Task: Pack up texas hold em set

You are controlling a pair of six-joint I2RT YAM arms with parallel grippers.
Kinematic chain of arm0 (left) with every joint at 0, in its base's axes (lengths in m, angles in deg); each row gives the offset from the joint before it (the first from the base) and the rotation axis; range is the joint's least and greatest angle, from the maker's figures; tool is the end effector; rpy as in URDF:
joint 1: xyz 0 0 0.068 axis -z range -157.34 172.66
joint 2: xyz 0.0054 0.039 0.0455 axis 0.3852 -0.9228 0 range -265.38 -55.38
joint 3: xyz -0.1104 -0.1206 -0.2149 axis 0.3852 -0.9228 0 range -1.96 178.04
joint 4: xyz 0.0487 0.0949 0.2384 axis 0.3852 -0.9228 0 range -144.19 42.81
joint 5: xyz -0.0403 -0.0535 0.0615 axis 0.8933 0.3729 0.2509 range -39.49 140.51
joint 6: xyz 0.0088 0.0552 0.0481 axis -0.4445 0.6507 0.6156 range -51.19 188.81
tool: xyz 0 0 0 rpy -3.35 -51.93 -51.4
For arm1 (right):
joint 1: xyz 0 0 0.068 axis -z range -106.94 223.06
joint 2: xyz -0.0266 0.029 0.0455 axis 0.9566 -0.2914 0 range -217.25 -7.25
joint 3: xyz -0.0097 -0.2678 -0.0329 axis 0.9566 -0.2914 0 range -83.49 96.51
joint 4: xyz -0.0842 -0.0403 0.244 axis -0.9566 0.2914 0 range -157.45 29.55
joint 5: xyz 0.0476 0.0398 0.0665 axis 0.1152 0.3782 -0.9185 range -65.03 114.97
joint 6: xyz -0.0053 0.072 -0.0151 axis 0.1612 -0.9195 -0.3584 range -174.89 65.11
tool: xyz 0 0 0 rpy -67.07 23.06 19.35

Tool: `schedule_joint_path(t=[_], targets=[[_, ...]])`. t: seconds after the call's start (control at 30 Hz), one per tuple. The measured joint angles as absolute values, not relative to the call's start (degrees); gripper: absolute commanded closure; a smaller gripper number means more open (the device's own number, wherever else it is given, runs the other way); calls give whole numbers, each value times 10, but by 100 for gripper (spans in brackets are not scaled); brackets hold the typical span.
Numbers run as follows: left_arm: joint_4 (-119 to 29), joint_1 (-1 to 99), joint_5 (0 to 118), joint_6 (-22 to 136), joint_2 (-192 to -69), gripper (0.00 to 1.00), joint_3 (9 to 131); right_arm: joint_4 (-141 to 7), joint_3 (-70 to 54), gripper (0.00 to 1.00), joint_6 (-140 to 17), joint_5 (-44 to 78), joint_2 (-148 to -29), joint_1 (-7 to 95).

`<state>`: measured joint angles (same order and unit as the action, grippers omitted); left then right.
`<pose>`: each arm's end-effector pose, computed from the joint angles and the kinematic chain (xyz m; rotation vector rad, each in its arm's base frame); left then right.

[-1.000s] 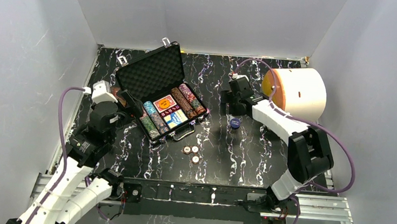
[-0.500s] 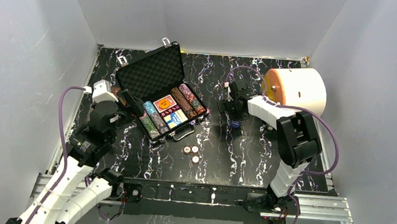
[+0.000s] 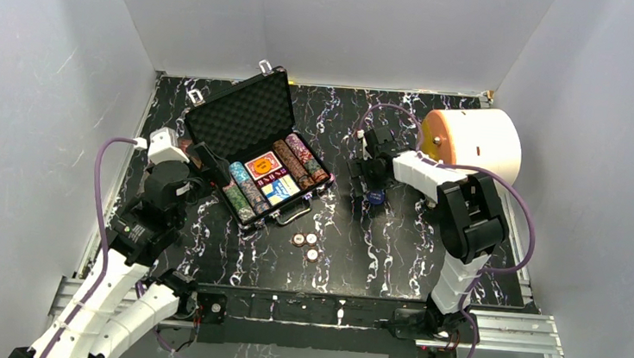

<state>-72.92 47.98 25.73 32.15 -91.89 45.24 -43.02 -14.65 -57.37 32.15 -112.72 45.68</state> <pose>0.1602 -0.0471 0.3395 -0.4791 1.7601 -0.3716 0.3475 0.1713 0.1489 -0.5239 2.5697 0.0153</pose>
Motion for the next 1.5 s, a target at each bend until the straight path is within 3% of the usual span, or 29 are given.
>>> schedule_joint_path(t=[0.5,1.23,1.5], targets=[[-729,480,258,317,-906,14,452,-420,-159,15,-627,283,-1120,456],[-729,480,259,310,-912,14,443,-399,-161,14,-671,345,-1120,423],[-729,480,259,310,-913,14,443,-410,-160,32,-677,343,-1122,423]])
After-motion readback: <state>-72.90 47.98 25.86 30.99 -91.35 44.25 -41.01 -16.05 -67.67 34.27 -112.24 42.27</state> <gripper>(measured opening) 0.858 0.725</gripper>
